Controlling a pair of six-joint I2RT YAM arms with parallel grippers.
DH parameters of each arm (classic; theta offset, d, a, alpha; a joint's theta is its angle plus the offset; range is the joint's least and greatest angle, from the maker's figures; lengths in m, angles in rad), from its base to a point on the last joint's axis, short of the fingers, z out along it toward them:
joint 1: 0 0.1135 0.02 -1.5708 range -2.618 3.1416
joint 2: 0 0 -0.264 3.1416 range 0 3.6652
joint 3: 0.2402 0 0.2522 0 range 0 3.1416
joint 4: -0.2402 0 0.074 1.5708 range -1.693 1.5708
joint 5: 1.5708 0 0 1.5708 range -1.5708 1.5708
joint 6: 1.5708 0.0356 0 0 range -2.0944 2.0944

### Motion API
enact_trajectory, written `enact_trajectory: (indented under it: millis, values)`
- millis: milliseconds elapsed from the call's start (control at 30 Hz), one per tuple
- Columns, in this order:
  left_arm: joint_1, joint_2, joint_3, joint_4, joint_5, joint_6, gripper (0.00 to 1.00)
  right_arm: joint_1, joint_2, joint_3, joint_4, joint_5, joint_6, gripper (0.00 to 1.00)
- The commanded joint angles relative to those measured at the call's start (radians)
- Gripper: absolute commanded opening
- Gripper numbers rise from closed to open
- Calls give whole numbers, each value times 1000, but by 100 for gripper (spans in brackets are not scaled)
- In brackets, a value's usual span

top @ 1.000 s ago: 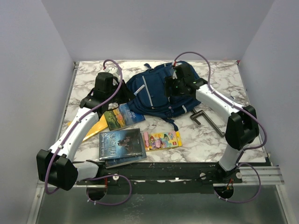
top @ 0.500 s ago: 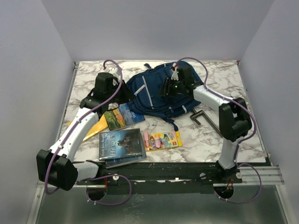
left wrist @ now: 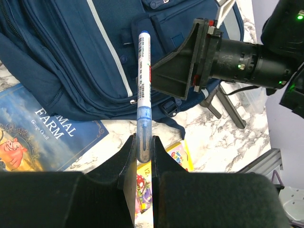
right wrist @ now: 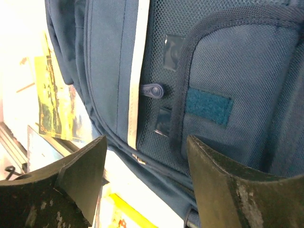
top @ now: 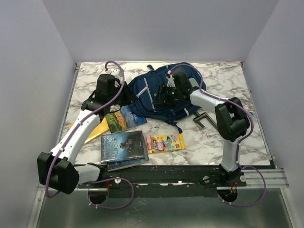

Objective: Pack the student bag
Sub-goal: Place the stationery in the student bag.

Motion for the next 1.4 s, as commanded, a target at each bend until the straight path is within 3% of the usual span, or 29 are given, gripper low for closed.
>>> enact_trajectory:
  millis: [0,133,333,533,633,900,1367]
  values:
    - [6,-27,-10,28,47,-19,0,0,-136,33,-191,107,-94,74]
    - [6,28,-4,37,111,-44,0,-1,-304,-46,-177,213,-112,88]
    - [3,25,-17,49,99,-43,0,-43,-339,30,-353,458,-168,87]
    - [-1,22,-21,53,101,-41,0,-61,-238,131,-497,780,-242,76]
    - [-1,24,-18,53,107,-44,0,-47,-153,195,-580,819,-240,73]
    - [-2,20,-23,56,103,-36,0,9,-88,145,-527,873,-278,73]
    - [-2,-4,-25,57,128,-40,0,128,47,267,-529,926,-303,77]
